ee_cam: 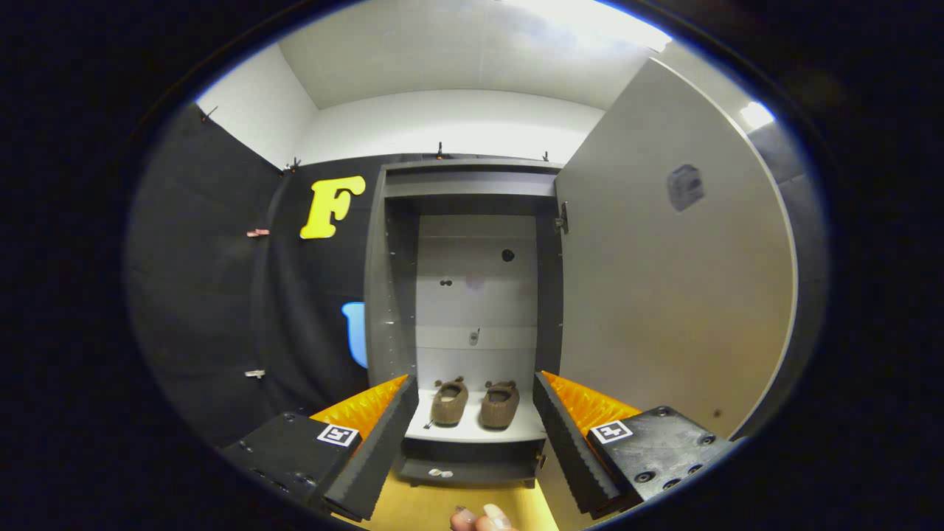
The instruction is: Open the shoe cabinet door, grab the shoes and put them into the shoe cabinet, then close the shoe cabinet door.
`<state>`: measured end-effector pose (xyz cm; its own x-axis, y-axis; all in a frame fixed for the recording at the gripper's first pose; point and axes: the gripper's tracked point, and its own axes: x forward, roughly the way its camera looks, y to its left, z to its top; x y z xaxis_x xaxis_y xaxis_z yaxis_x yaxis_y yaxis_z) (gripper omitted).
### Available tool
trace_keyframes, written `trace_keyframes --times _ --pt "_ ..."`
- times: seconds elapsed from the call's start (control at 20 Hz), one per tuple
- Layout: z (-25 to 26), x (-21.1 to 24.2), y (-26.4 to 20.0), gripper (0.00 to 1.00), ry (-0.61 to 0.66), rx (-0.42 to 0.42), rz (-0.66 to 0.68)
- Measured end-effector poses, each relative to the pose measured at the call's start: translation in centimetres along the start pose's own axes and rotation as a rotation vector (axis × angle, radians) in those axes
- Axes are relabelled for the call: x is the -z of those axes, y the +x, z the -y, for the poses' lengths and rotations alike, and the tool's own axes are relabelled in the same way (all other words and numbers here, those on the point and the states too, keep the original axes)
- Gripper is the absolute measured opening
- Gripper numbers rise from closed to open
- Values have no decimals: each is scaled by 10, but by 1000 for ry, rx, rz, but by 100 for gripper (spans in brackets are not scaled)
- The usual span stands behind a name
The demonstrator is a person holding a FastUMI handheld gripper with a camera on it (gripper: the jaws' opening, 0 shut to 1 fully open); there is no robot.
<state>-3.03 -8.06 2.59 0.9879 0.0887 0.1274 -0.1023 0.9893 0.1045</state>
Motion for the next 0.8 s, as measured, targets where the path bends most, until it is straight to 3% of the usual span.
trace_keyframes --times 0.25,0.4,0.8 --pt "52 -8 -88 98 15 -40 -45" --pt "96 -15 -124 98 -9 -1 -40" --pt "206 -14 -149 98 -17 127 -47"
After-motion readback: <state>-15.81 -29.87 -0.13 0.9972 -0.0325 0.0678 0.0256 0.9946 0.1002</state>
